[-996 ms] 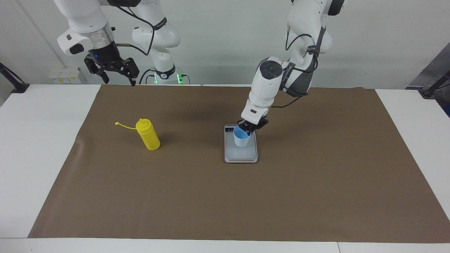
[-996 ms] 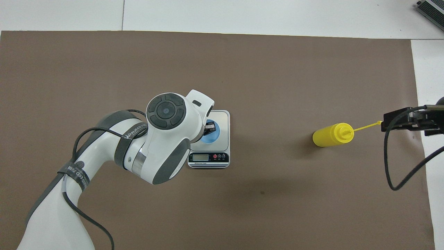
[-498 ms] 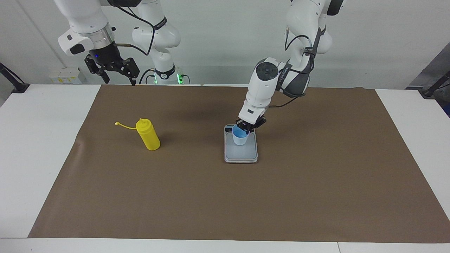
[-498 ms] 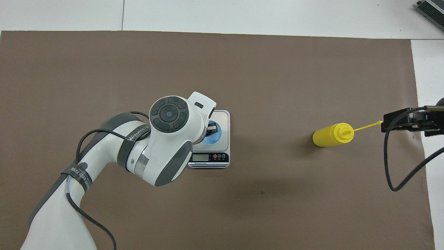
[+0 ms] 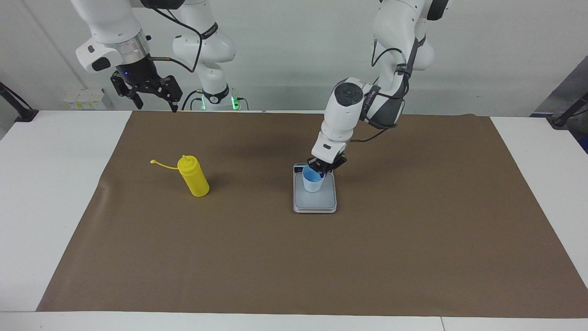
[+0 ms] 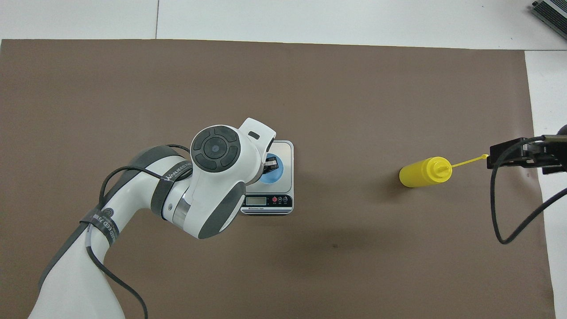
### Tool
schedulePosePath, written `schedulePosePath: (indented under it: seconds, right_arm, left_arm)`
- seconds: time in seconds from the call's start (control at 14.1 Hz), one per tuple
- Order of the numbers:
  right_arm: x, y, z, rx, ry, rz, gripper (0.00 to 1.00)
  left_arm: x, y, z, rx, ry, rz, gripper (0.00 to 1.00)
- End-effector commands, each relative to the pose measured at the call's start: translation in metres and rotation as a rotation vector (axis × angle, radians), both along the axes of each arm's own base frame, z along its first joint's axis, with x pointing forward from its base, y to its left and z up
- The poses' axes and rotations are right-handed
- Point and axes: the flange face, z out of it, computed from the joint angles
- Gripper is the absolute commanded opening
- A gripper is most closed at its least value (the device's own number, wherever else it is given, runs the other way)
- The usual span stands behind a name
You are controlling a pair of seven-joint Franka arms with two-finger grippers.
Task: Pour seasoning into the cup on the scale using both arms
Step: 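Lower the blue cup onto the scale and open the left gripper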
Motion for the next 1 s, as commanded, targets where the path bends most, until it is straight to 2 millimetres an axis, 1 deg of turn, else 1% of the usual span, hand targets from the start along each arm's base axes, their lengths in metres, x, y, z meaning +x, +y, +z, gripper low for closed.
schedulePosePath:
  seconds: [0.0, 0.14, 0.21, 0.28, 0.36, 0.43, 0.5, 0.64, 0.78, 0.92]
  right_arm:
    - [-0.008, 0.0, 0.0, 0.015, -0.004, -0.013, 1.0]
    - [-0.008, 0.0, 0.0, 0.015, -0.006, -0.016, 1.0]
    - [-0.007, -0.001, 0.0, 0.015, -0.007, -0.016, 1.0]
    - [-0.007, -0.002, 0.001, 0.015, -0.009, -0.014, 1.0]
    - [-0.007, -0.003, 0.001, 0.015, -0.012, -0.016, 1.0]
    - [-0.007, -0.003, 0.001, 0.015, -0.012, -0.016, 1.0]
    - [-0.007, -0.002, 0.002, 0.015, -0.013, -0.016, 1.0]
    - [-0.006, -0.002, 0.002, 0.015, -0.018, -0.016, 1.0]
    - [-0.006, -0.002, 0.002, 0.016, -0.021, -0.016, 1.0]
    - [-0.006, -0.001, 0.002, 0.016, -0.022, -0.013, 1.0]
  left_arm:
    - [-0.004, 0.003, 0.001, 0.013, -0.018, -0.001, 0.0]
    - [-0.003, 0.006, 0.001, 0.015, -0.018, -0.012, 0.12]
    - [-0.002, 0.007, 0.001, 0.015, -0.019, -0.012, 0.26]
    - [-0.002, 0.006, 0.002, 0.015, -0.019, -0.012, 0.75]
    - [-0.001, 0.008, 0.003, 0.015, -0.019, -0.015, 1.0]
    - [0.002, 0.011, 0.005, 0.024, -0.014, -0.013, 1.0]
    - [0.004, 0.012, 0.012, 0.04, -0.03, -0.025, 1.0]
    - [0.016, 0.025, 0.029, 0.046, -0.042, -0.004, 1.0]
    - [0.031, 0.048, 0.056, 0.059, -0.062, 0.012, 1.0]
    - [0.047, 0.076, 0.083, 0.077, -0.066, 0.024, 1.0]
